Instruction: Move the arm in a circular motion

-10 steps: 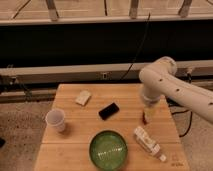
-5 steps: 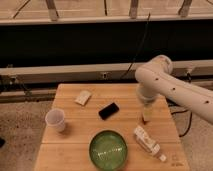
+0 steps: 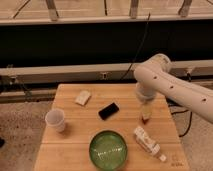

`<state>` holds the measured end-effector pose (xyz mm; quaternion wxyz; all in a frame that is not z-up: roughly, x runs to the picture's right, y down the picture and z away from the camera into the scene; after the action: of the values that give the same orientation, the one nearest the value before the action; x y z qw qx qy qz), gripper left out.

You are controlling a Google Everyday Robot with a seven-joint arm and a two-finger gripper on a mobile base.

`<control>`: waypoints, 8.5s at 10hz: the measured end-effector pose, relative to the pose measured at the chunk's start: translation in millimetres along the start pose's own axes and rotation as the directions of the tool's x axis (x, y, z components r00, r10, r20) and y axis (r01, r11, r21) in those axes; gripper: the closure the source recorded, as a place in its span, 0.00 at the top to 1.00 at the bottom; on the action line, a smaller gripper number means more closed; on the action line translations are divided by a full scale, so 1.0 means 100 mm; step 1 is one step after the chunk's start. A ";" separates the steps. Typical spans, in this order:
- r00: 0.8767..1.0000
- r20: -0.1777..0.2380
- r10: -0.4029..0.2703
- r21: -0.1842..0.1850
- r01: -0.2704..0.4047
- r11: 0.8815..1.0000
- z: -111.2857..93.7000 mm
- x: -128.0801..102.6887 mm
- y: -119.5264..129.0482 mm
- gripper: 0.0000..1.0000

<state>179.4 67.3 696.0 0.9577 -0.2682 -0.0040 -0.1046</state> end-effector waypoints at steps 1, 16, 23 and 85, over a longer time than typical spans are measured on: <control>1.000 0.002 -0.001 0.000 0.001 1.000 0.00 -0.01 -0.01 0.80; 0.999 0.032 -0.043 -0.015 0.043 0.999 0.04 -0.10 -0.03 0.80; 0.997 0.053 -0.053 -0.017 0.054 0.998 0.07 -0.04 0.01 0.80; 0.891 0.160 -0.424 0.001 0.429 0.903 0.18 -0.24 -0.06 0.80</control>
<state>155.2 76.8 713.1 0.9033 -0.2844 -0.1363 -0.2907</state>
